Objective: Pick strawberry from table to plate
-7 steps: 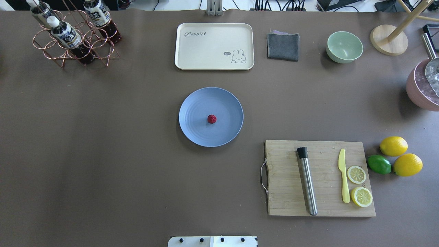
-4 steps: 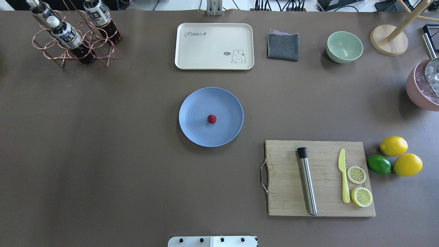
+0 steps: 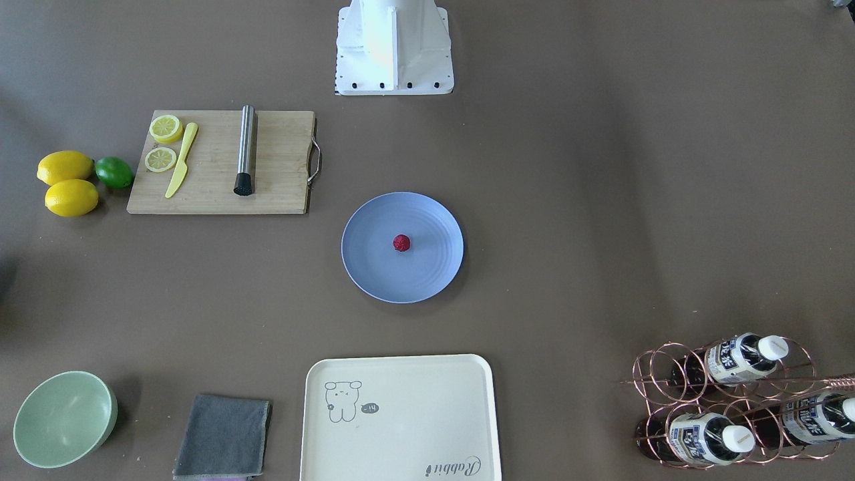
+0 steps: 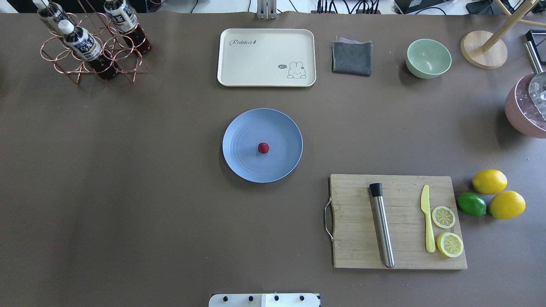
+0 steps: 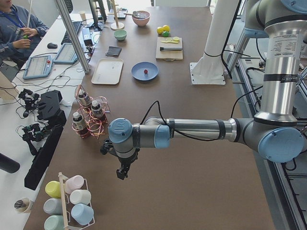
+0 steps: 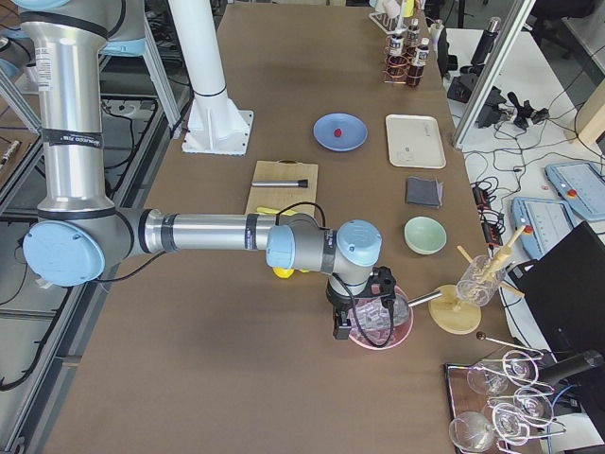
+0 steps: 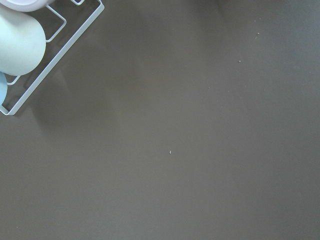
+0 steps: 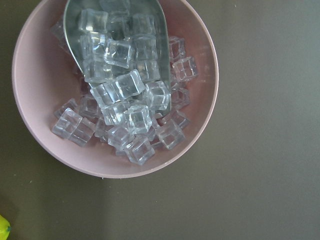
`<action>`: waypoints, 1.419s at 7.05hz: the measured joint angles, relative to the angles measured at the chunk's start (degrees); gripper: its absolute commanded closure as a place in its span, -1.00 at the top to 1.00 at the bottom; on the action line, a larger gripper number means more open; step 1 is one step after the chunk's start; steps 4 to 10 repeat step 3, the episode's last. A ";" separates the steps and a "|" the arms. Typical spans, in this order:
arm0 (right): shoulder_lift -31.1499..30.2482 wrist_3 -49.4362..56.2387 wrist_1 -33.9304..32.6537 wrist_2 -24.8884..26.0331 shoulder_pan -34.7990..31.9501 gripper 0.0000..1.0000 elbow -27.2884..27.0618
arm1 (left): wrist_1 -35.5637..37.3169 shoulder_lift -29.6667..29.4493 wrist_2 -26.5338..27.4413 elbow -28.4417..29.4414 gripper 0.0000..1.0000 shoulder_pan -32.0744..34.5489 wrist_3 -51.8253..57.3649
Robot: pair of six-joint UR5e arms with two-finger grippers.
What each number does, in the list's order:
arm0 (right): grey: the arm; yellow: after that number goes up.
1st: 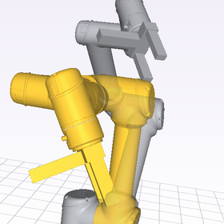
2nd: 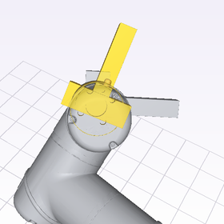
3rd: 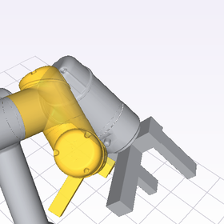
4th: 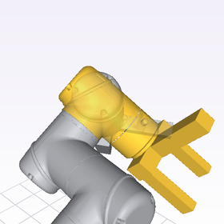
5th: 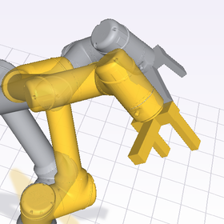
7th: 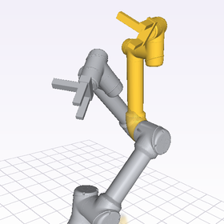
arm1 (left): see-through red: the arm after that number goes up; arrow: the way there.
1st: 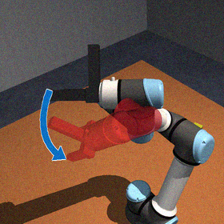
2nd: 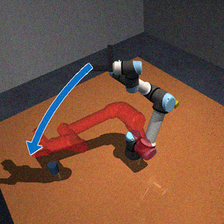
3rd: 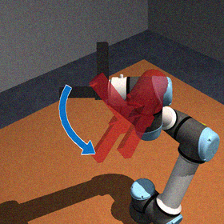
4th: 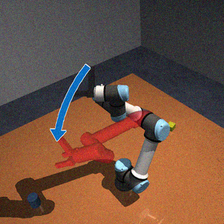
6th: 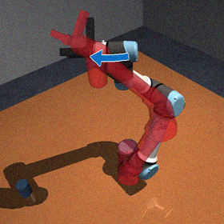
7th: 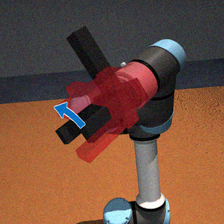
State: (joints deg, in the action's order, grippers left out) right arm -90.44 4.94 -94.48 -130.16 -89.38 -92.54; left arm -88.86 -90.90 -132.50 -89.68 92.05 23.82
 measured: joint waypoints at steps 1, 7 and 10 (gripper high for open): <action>0.00 0.04 0.00 -0.19 0.00 1.00 0.04 | 0.05 0.01 -0.07 0.06 0.96 0.00 0.00; 0.00 0.06 0.00 -0.40 0.00 1.00 0.13 | 0.11 0.01 -0.12 0.11 0.96 0.04 0.00; 0.00 0.06 0.00 -0.40 0.00 1.00 0.13 | 0.11 0.01 -0.12 0.11 0.96 0.04 0.00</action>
